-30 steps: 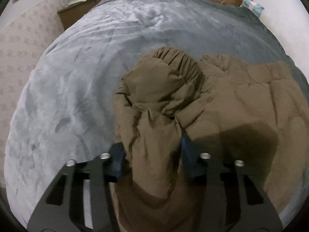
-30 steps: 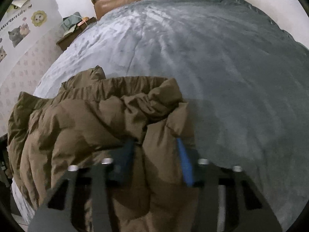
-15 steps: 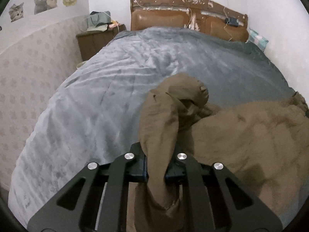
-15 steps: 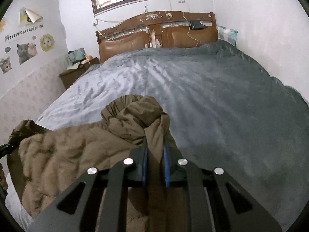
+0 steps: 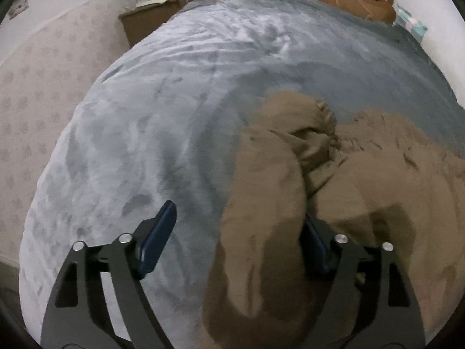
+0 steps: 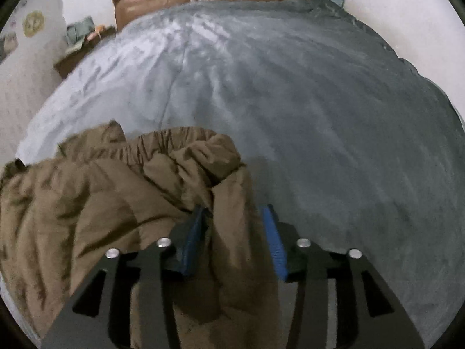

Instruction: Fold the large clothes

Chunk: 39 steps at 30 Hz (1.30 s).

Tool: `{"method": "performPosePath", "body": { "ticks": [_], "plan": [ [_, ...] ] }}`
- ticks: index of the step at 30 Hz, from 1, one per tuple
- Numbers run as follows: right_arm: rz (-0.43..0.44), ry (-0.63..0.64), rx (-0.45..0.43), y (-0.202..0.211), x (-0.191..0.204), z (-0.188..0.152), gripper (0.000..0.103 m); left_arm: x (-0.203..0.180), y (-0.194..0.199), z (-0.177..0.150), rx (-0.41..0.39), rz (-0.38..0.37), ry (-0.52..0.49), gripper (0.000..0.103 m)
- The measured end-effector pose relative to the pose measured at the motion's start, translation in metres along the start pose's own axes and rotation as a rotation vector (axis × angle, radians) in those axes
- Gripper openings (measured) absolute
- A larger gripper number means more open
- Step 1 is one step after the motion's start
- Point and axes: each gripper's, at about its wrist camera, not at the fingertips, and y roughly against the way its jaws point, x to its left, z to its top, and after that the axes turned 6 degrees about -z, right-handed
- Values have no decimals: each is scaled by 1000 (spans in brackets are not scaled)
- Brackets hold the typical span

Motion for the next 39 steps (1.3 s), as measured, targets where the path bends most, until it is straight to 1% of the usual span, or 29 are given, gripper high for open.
{"method": "performPosePath", "body": {
  "ticks": [1,3,4,5,7,8,9,10,12,13,15,18,20,21,22,24,25,28,29,30,31,32,33,34,35,36,38,39],
  "plan": [
    [6,-11,-25,9,-4,-2,47,3,11,-7,-14,-8,8,82],
    [14,-26,-73,28,-9,-5,51,1,27,-8,-57,0,9,82],
    [27,-28,-102,39,-10,-6,51,-4,39,-8,-96,-4,-12,82],
    [43,-23,-123,48,-9,-7,51,-9,44,-13,-115,-6,-30,82],
    [60,8,-142,59,1,-6,51,-29,56,-9,-146,-18,-92,81],
    [61,40,-145,62,11,-5,51,-35,55,-4,-145,-24,-111,77],
    [62,73,-143,62,21,-5,51,-44,55,-1,-138,-32,-132,69],
    [62,97,-138,61,28,-5,51,-54,47,4,-103,-40,-156,63],
    [62,154,-119,56,47,-7,51,-61,30,10,-42,-33,-158,36],
    [56,177,-110,52,55,-7,51,-61,18,13,-9,-17,-148,33],
    [38,211,-95,43,68,-5,51,-57,0,20,27,6,-126,17],
    [8,220,-47,24,75,6,51,-37,-33,30,121,17,-50,12],
    [11,184,16,5,72,13,49,-32,-50,29,158,50,-36,9],
    [18,146,58,-6,69,17,49,-30,-59,28,188,58,-35,7],
    [17,126,85,-14,68,20,49,-29,-65,27,203,69,-38,6],
    [-8,119,113,-24,67,22,44,-33,-72,25,219,82,-51,6],
    [-23,116,127,-29,66,22,44,-33,-71,26,222,81,-51,6],
    [-19,77,152,-36,60,20,43,-26,-71,27,235,44,-5,8],
    [-2,56,140,-31,55,17,43,-21,-67,27,228,17,29,8],
    [18,43,121,-25,51,14,45,-21,-60,26,210,-2,51,8],
    [62,36,85,-14,48,10,47,-20,-50,23,187,-6,52,8],
    [102,39,44,-2,46,6,50,-18,-34,16,151,-9,43,18],
    [125,45,8,11,45,1,60,-22,-24,16,117,-9,33,41],
    [133,47,-21,21,43,-5,64,-29,-4,12,59,13,20,57],
    [139,48,-69,39,43,-15,65,-37,14,6,-5,46,11,78],
    [148,47,-89,48,43,-23,66,-48,32,-2,-60,52,-3,84],
    [192,48,-123,69,48,-41,66,-64,54,-14,-99,2,-28,84],
    [209,47,-148,81,54,-57,66,-75,64,-23,-114,-21,-37,84]
  ]
}}
